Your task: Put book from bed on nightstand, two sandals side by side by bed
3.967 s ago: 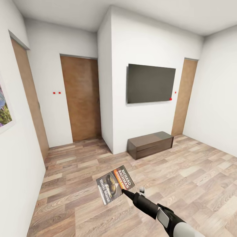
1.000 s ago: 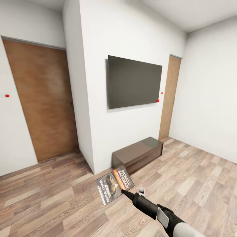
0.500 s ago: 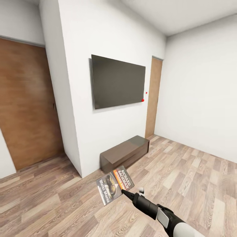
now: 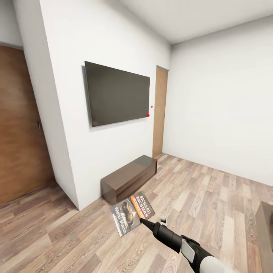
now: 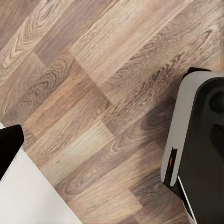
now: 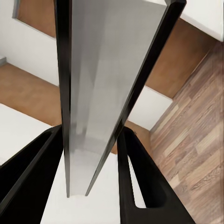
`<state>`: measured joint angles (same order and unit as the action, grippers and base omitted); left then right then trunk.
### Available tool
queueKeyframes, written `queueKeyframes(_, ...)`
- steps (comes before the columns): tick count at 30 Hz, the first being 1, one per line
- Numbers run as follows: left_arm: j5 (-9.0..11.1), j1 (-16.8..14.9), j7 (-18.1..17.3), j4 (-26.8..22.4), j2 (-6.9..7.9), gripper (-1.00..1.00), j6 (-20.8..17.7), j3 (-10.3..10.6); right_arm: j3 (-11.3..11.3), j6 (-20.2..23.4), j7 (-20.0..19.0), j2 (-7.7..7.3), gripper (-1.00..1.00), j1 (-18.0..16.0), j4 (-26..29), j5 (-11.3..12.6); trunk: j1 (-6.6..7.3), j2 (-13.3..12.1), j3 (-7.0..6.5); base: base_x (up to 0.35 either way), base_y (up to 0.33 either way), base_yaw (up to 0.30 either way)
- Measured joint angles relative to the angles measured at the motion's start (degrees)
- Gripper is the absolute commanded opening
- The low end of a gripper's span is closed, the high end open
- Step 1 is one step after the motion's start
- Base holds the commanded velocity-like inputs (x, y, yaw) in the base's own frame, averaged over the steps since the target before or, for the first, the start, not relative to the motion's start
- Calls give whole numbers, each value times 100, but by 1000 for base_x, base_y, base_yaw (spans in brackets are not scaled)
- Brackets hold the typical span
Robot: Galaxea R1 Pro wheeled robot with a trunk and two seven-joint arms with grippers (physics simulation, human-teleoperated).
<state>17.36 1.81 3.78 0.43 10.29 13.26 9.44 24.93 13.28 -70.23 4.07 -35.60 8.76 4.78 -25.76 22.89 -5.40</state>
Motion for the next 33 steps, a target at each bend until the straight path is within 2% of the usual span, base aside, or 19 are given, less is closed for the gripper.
queueKeyframes(18, 1, -6, 3, -2, 3, 100, -2, 3, 8, -7, -9, -15, -100, -1, 0, 0, 0, 0, 0, 0, 0, -275)
queueKeyframes(33, 1, -6, 9, -3, 3, 100, -4, 7, 30, -9, -57, -12, -100, -4, 1, 6, 0, 0, 0, 0, 0, -210)
